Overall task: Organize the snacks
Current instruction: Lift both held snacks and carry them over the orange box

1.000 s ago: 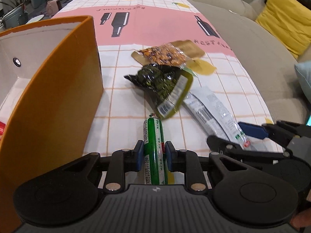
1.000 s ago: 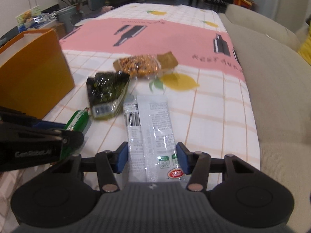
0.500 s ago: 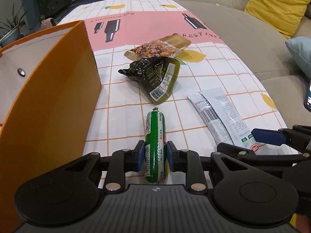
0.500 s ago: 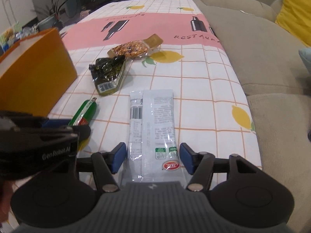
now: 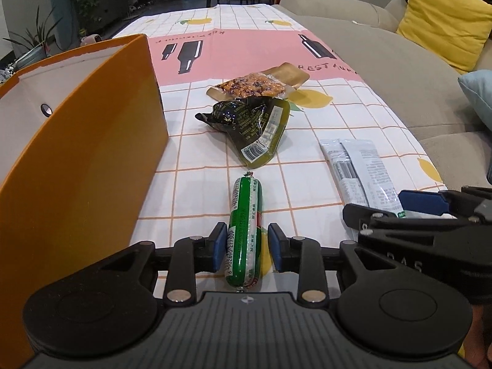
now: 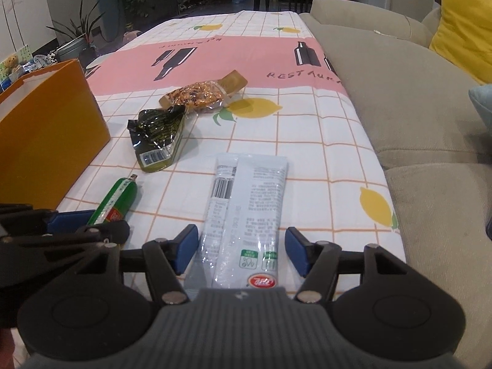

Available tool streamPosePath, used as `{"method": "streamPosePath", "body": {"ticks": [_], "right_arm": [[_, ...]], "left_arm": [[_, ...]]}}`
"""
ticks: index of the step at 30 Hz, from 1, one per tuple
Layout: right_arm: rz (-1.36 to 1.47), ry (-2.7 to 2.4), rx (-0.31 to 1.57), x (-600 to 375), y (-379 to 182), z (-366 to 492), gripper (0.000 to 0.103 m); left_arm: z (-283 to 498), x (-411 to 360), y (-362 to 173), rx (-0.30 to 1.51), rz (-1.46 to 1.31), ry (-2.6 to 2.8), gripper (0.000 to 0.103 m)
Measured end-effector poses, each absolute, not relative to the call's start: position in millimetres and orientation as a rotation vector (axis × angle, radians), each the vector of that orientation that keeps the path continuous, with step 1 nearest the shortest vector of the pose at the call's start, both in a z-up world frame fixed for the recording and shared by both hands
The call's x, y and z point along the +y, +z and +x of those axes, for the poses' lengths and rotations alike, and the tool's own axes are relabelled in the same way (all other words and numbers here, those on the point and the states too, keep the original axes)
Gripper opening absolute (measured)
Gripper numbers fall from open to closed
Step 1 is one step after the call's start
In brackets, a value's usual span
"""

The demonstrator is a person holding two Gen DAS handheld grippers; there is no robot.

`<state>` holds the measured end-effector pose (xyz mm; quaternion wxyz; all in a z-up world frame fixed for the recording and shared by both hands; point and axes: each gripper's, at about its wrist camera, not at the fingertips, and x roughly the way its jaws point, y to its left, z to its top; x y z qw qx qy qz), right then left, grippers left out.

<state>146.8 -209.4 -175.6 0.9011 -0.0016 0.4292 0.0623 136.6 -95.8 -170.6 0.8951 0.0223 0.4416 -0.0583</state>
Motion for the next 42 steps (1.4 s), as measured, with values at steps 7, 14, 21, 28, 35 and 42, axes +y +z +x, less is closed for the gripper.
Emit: {"method": "streamPosePath", "body": {"ticks": [7,14,21,28,35,42], "right_arm": [[-0.006,0.135,0.873,-212,-178,154,0.061],[-0.041,0.144,0.863,-208,-179,154,0.056],[-0.017,0.144,0.881,-209,-176,152,0.053],[0.020,0.135,0.909,-212,-171,148,0.051],[0.035,0.137,0.897,-213,-152,141,0.050],[0.093,0.141,0.845,-210,-117,124,0.050]], "left_arm": [[135,-103,-172,0.868,0.131,-0.121,0.041],[136,-102,-172,0.860,0.148,-0.150,0.041],[134,-99,-171,0.874,0.126,-0.181,0.024],[132,-92,-159,0.864,0.071,-0.191,0.024],[129,-85,-129,0.825,-0.025,-0.208,0.024],[129,-67,-85,0.798,-0.121,-0.218,0.024]]}}
